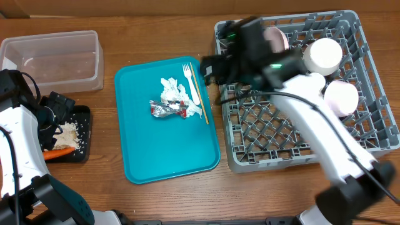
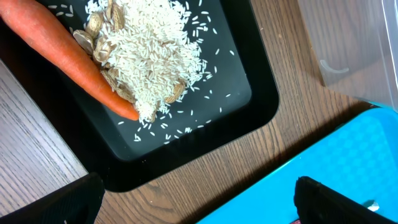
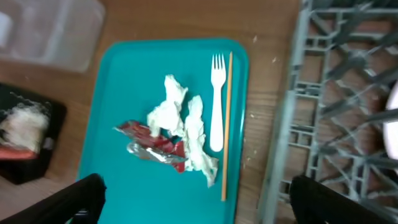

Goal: Sort waste into correct bins and load items into the dishwasher rack
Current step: 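Reach the left gripper to the red-silver wrapper on the teal tray and grasp it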

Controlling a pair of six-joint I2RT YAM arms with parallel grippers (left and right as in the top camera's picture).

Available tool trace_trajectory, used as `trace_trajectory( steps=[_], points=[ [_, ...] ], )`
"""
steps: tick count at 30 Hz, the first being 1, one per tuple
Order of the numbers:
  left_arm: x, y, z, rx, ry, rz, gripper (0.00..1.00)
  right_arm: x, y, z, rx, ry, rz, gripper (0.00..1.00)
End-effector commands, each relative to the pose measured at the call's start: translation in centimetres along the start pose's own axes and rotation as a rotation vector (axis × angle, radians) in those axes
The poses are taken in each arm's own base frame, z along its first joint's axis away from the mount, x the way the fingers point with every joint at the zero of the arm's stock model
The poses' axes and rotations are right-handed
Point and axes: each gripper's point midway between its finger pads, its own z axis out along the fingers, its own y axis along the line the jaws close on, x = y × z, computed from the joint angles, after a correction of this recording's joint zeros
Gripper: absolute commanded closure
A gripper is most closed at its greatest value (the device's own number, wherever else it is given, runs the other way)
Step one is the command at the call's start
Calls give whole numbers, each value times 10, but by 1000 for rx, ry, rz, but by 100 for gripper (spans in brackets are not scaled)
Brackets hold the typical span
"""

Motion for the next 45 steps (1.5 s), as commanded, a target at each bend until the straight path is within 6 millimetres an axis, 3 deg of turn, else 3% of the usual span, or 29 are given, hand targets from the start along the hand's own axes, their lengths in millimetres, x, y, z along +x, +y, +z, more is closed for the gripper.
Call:
trace_trajectory(
  steps=[1, 3, 6, 10, 15, 17, 18, 19, 20, 22, 25, 31, 36, 40, 45],
  points=[
    [-5, -2, -8, 12, -27, -7, 0, -4, -15, 13, 87, -12, -1, 0],
    [-5, -2, -8, 12, -27, -7, 0, -10, -15, 7, 86, -35, 1, 0],
    [-5, -2, -8, 12, -27, -7, 0, -29, -22, -23, 102, -107, 17, 0],
    [-9, -8, -9, 41, -38, -14, 0, -46, -48, -72, 158, -192, 66, 0],
    [9, -28, -11, 159, 65, -43, 0, -62, -110, -146, 310, -345, 176, 0],
    [28, -37, -15, 215, 163, -43, 0, -64, -137, -173, 359, -400, 230, 0],
    [39, -48, -19, 287, 221, -12, 0, -64, -148, -182, 377, -418, 252, 0],
    [59, -78, -34, 473, 308, 133, 3, -63, -169, -199, 414, -447, 294, 0],
    [72, -94, -44, 573, 340, 235, 4, -62, -180, -207, 435, -460, 317, 0],
    [95, -107, -50, 617, 378, 352, 6, -59, -199, -216, 470, -472, 354, 0],
    [129, -109, -39, 486, 399, 433, 5, -55, -219, -221, 506, -474, 394, 0],
    [186, -122, -21, 197, 278, 410, 0, -53, -230, -225, 525, -477, 414, 0],
    [209, -146, -20, 169, 120, 306, 0, -53, -230, -225, 525, -477, 414, 0],
    [218, -149, -17, 147, 109, 177, 0, -53, -229, -225, 525, -477, 414, 0],
    [228, -150, 10, 84, 159, 86, 0, -53, -230, -225, 526, -477, 414, 0]
  ],
)
